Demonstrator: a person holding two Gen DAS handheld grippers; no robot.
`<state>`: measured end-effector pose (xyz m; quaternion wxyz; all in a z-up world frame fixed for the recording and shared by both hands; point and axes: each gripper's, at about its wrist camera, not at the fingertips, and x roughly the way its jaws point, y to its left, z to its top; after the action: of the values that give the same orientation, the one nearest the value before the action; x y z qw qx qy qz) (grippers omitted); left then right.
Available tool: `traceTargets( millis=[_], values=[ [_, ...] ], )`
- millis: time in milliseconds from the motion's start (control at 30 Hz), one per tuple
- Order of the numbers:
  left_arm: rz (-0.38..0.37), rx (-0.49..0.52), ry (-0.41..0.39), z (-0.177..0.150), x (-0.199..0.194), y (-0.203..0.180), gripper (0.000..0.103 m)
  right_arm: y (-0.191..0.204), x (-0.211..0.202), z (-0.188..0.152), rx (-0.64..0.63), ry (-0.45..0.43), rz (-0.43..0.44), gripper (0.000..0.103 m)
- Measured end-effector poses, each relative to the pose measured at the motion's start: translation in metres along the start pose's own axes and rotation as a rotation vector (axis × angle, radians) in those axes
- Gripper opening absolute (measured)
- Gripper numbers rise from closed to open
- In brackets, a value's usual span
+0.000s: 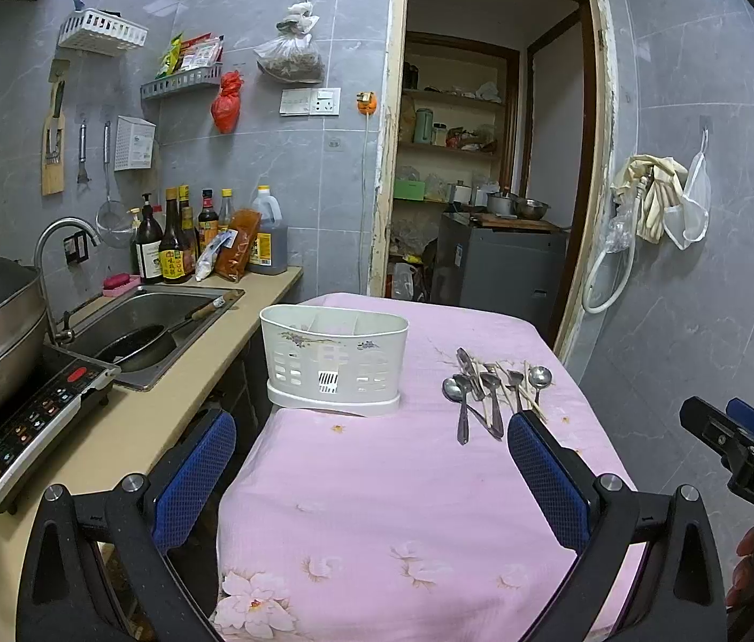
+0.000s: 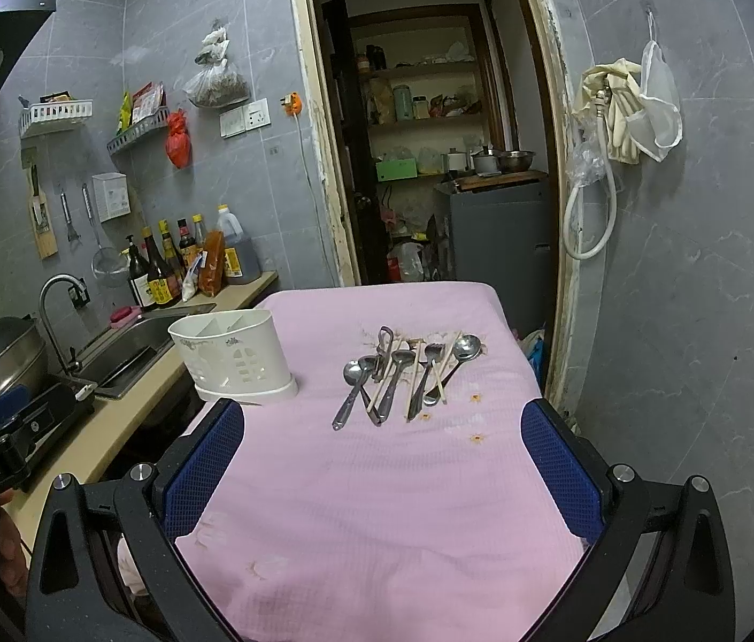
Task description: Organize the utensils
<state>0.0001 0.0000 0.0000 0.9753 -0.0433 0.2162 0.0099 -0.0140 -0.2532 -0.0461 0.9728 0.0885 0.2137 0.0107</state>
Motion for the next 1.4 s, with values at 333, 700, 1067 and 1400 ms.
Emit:
traceTargets(
  millis=[333, 700, 1067, 1400],
  values=[
    [0.002, 0.002, 0.002, 0.000, 0.000, 0.000, 0.103, 0.001, 0.001, -0.001, 0.000, 0.000, 0.004, 0.102],
    [0.003, 0.005, 0.003, 0.000, 0.000, -0.001, 0.103, 0.009, 0.006, -0.005, 0.003, 0.006, 0.009, 0.102],
    [0.004, 0.006, 0.004, 0.000, 0.000, -0.001, 0.103, 0.008, 0.009, -0.005, 0.004, 0.009, 0.013, 0.102],
    [0.004, 0.009, 0.004, 0.000, 0.000, 0.000, 0.103, 0.006, 0.010, -0.005, 0.004, 0.013, 0.015, 0.102]
  ],
)
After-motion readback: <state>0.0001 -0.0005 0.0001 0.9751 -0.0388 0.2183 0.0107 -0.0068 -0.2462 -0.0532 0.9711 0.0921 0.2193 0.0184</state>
